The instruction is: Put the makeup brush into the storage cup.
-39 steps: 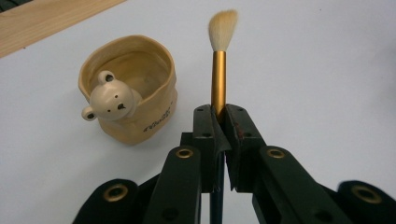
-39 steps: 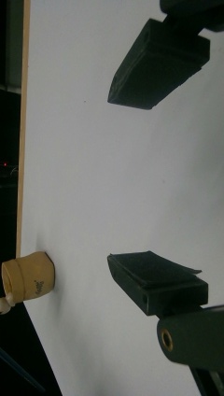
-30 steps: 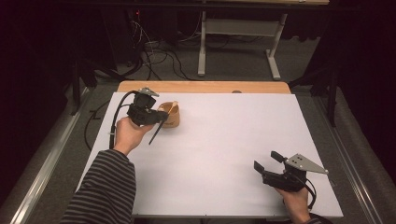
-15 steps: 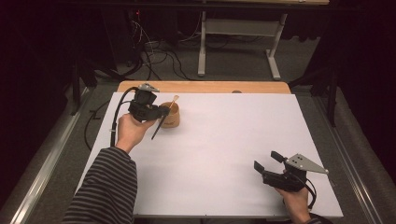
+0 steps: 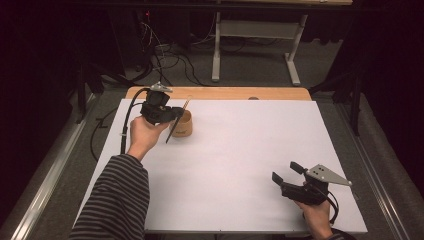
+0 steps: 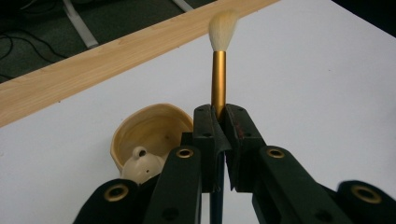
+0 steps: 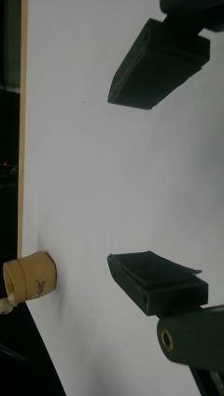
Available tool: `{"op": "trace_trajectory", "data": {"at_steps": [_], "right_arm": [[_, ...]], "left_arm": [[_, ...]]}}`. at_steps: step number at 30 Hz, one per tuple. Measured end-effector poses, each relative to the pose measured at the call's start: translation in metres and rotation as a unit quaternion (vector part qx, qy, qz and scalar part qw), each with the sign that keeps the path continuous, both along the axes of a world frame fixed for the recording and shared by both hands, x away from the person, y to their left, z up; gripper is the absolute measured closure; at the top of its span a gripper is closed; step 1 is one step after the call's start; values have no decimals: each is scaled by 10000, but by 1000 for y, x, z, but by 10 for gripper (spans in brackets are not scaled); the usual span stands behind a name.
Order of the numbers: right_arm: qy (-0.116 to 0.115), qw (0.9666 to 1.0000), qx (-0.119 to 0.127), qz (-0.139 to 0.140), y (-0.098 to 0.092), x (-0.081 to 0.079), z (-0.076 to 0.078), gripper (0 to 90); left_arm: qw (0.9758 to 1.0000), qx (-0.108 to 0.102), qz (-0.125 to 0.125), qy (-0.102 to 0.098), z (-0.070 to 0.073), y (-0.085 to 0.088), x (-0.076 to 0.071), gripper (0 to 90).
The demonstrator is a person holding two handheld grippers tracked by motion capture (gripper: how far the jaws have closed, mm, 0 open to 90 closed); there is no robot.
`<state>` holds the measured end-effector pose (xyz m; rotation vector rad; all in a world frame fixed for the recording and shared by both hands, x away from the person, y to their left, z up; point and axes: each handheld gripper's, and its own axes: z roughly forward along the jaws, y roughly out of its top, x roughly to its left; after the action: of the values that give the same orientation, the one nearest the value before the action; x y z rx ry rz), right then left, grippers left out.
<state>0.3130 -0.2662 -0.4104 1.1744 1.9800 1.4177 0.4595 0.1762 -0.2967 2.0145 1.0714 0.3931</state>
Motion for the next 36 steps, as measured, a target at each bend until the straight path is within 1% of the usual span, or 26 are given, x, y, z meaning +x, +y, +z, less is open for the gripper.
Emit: {"op": "trace_trajectory", "data": {"at_steps": [6,9,11,15,29,32,36], "right_arm": [[-5,10000,8,16,0,-1,0,208],[24,10000,23,15,0,0,0,208],[-7,10000,16,45,0,0,0,207],[-26,10000,13,81,0,-1,0,208],[0,10000,36,52,1,-2,0,208],[-20,10000,23,64,1,-2,1,208],[1,10000,34,49,1,-1,0,208]], "left_arm": [[9999,-60,72,-100,1,-3,6,837],[9998,-17,91,-176,2,-6,8,837],[9997,-35,119,-210,1,-6,9,838],[9996,-25,162,-235,1,-7,12,837],[9990,-43,194,-396,0,-8,17,836],[9989,-98,183,-411,0,-9,18,837],[9987,-55,211,-461,0,-11,22,837]]}}
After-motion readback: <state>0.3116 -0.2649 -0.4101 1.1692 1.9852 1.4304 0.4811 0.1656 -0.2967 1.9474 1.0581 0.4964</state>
